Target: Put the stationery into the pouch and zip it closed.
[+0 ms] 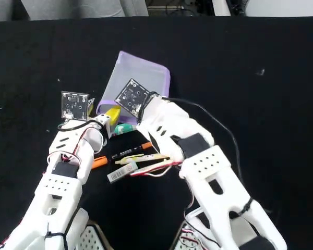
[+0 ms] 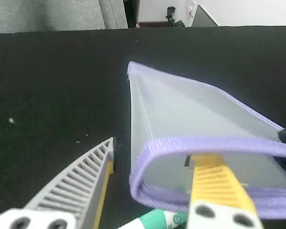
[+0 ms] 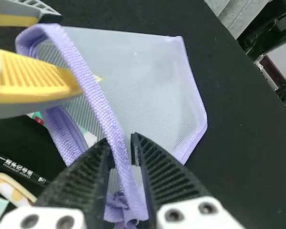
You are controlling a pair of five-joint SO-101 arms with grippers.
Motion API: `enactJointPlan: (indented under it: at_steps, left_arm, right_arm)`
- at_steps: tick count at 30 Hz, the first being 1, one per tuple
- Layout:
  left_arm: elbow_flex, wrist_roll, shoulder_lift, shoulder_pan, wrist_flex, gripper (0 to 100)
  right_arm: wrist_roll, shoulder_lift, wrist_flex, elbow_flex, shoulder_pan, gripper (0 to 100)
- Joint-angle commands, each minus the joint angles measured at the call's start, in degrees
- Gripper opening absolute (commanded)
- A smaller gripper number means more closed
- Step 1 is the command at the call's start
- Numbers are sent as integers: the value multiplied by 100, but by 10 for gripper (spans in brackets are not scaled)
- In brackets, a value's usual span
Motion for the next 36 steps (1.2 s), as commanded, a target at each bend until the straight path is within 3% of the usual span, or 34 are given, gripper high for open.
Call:
enactJointPlan:
  at_steps: [1,8,15,17,21,29,36]
  left_arm:
    - [-75,53,0,-48,-202,259]
    - [-207,44,246,-48,-211,259]
    - [-1121,35,1793,-48,-211,257]
    - [-1367,35,2180,-57,-211,212]
    - [-1525,35,2303,-66,-185,16]
    - [-1543,44,2189,-154,-105,27]
    - [-2079,88,1222,-796,1336,28]
  right_arm:
    - [79,-356,149,-31,-62,11]
    - [387,-620,475,-31,-70,11]
    - [387,-1130,765,-4,-70,11]
    - [343,-1156,774,-4,-70,11]
    - [0,-1156,738,-40,-70,23]
    - [-484,-1191,791,-40,-70,304]
    - [-255,-1200,1064,-207,-62,317]
